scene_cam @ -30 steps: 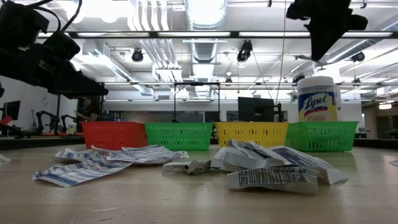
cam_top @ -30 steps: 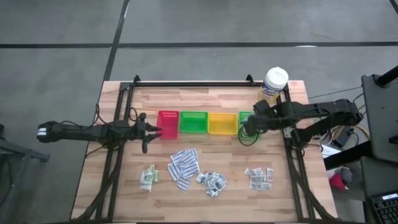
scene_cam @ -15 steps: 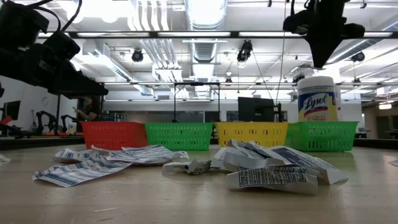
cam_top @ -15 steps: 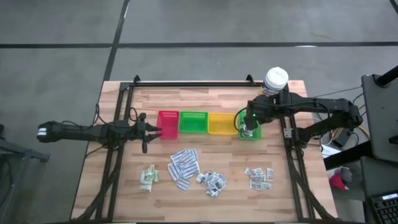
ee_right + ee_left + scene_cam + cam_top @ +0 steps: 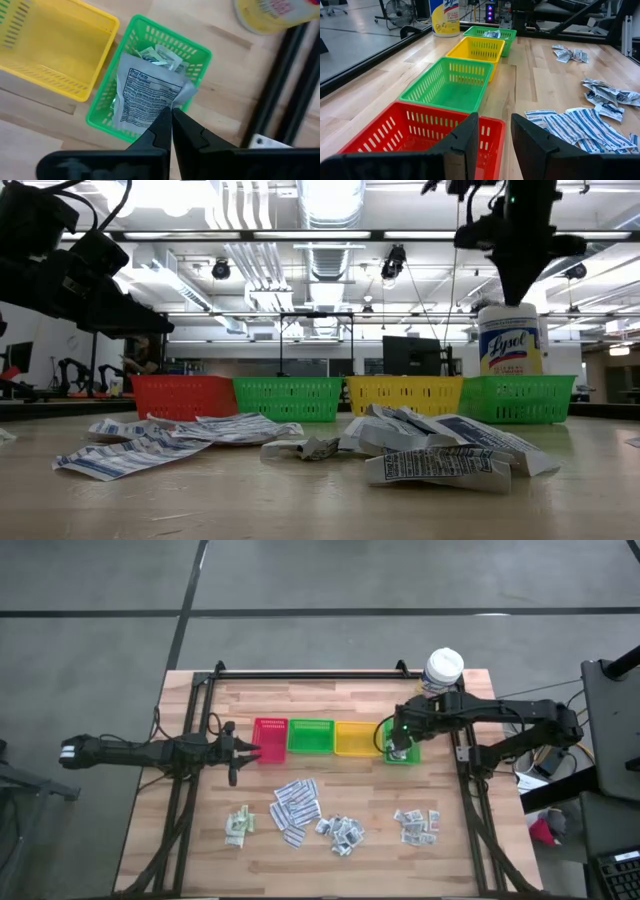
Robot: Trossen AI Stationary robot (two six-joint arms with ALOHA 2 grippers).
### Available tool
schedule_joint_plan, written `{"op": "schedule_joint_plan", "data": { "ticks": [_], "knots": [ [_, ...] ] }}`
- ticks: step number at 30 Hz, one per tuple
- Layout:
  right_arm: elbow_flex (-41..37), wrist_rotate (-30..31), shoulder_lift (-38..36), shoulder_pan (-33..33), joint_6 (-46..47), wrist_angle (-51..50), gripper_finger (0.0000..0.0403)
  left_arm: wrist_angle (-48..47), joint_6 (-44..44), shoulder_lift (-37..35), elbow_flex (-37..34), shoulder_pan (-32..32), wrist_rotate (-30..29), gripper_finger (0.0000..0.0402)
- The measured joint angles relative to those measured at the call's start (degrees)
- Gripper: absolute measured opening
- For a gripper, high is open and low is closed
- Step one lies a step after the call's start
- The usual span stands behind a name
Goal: Pick & Place First Aid Supplies
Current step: Put the blue alcohol pad into the right green bin
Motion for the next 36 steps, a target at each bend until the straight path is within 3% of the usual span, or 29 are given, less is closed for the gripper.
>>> {"op": "schedule_joint_plan", "data": {
  "ticks": [20,36],
  "knots": [
    [-19.0,-7.8,0.0,-5.5,-1.6,23.4,0.0008,0.0,0.0,0.0,0.0,0.0,0.0,0.0113],
    [-20.0,-7.5,0.0,-6.0,-4.8,23.6,0.0008,0.0,0.0,0.0,0.0,0.0,0.0,0.0113]
  ]
}}
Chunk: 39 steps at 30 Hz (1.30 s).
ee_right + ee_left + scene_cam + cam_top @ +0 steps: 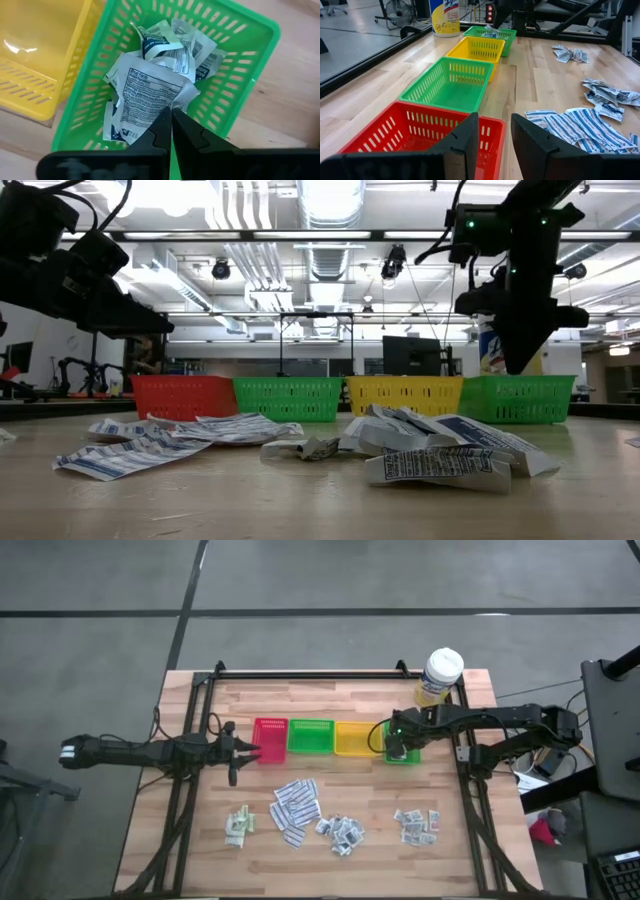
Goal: Pick & Place First Aid Supplies
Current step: Put the blue alcohol pad into the right green bin
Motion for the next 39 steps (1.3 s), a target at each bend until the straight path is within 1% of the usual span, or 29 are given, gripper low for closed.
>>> {"op": "schedule_joint_plan", "data": {
  "ticks": [9,18,21,25,31,35,39],
  "knots": [
    [0.0,0.0,0.0,0.0,-2.9,0.0,0.0008,0.0,0.0,0.0,0.0,0.0,0.0,0.0113],
    [-0.2,0.0,0.0,0.0,-3.1,0.2,0.0011,0.0,0.0,0.0,0.0,0.0,0.0,0.0113],
    [-0.6,0.0,0.0,0.0,-3.1,0.3,0.0026,0.0,0.0,0.0,0.0,0.0,0.0,0.0113],
    [-0.9,0.0,0.0,0.0,-3.2,0.4,0.0057,0.0,0.0,0.0,0.0,0.0,0.0,0.0113],
    [-0.8,-0.2,0.0,0.0,-6.8,0.5,0.0099,0.0,0.0,0.0,0.0,0.0,0.0,0.0113],
    [0.5,-0.5,-0.1,0.0,-6.9,0.1,0.0112,0.0,0.0,0.0,0.0,0.0,0.0,0.0113],
    [2.8,-0.5,-0.1,0.0,-6.8,-2.2,0.0112,0.0,0.0,0.0,0.0,0.0,0.0,0.0113]
  ]
}}
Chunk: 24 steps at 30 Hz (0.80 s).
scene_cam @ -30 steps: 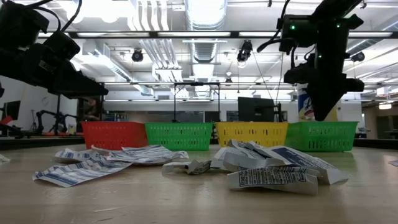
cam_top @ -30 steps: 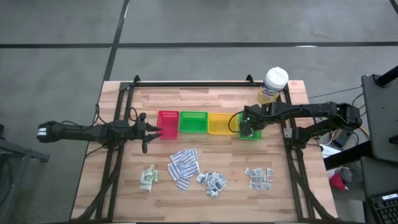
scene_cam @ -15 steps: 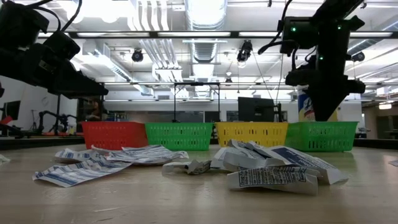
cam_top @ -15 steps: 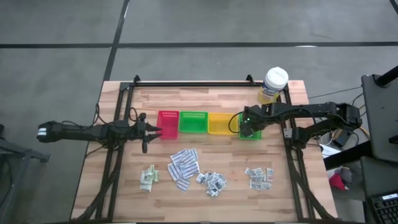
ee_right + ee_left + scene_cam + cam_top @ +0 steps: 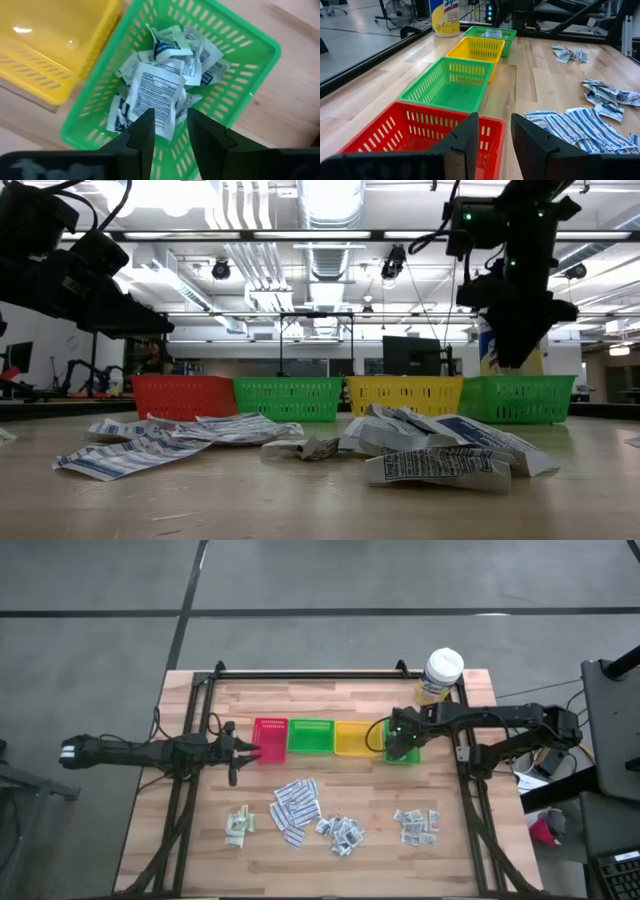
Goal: Pick & Place First Aid Supplies
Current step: Put the blue alcohol pad into the right green bin
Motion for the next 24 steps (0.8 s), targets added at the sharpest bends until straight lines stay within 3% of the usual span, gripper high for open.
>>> {"op": "schedule_joint_plan", "data": {
  "ticks": [7,12,18,24],
  "knots": [
    [2.9,-0.3,0.1,0.2,1.1,-0.7,0.009,0.0,0.0,0.0,0.0,0.0,0.0,0.0113],
    [2.9,-5.8,0.1,1.7,0.0,1.1,0.0062,0.0,0.0,0.0,0.0,0.0,0.0,0.0113],
    [2.8,-11.3,0.1,8.6,-2.5,5.7,0.0027,0.0,0.0,0.0,0.0,0.0,0.0,0.0113],
    [2.9,-12.0,0.1,18.0,-4.4,14.5,0.0009,0.0,0.0,0.0,0.0,0.0,0.0,0.0113]
  ]
}}
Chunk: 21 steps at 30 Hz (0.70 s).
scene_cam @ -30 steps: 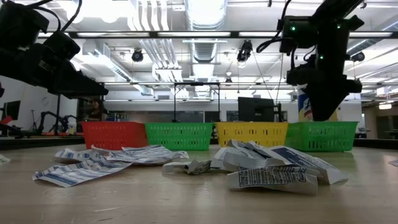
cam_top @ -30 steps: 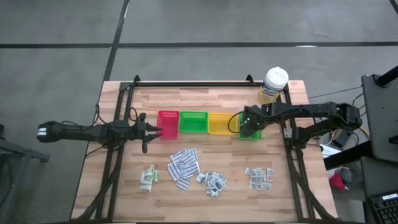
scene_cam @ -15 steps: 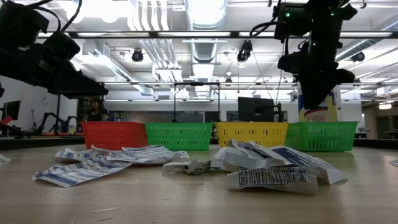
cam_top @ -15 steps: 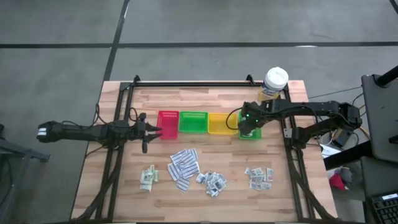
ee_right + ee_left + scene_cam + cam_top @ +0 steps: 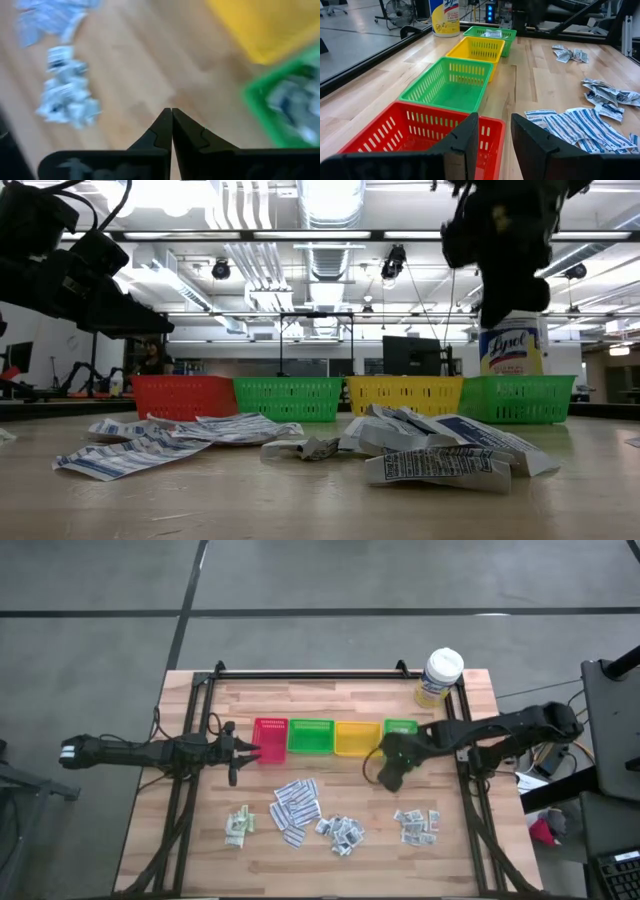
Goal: Pick & Place First Aid Supplies
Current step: Put the blue alcohol pad into the right green bin
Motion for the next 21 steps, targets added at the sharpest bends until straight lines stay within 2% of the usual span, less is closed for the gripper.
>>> {"op": "schedule_joint_plan", "data": {
  "ticks": [6,10,16,21],
  "knots": [
    [0.0,0.0,0.0,8.4,-2.6,9.4,0.0008,0.0,0.0,0.0,0.0,0.0,0.0,0.0113],
    [0.0,0.0,0.0,12.5,-8.6,16.1,0.0008,0.0,0.0,0.0,0.0,0.0,0.0,0.0113],
    [0.1,0.0,3.1,15.7,-19.4,27.0,0.0008,0.0,0.0,0.0,0.0,0.0,0.0,0.0113],
    [1.8,-1.4,8.7,16.3,-22.9,28.8,0.0008,0.0,0.0,0.0,0.0,0.0,0.0,0.0113]
  ]
}}
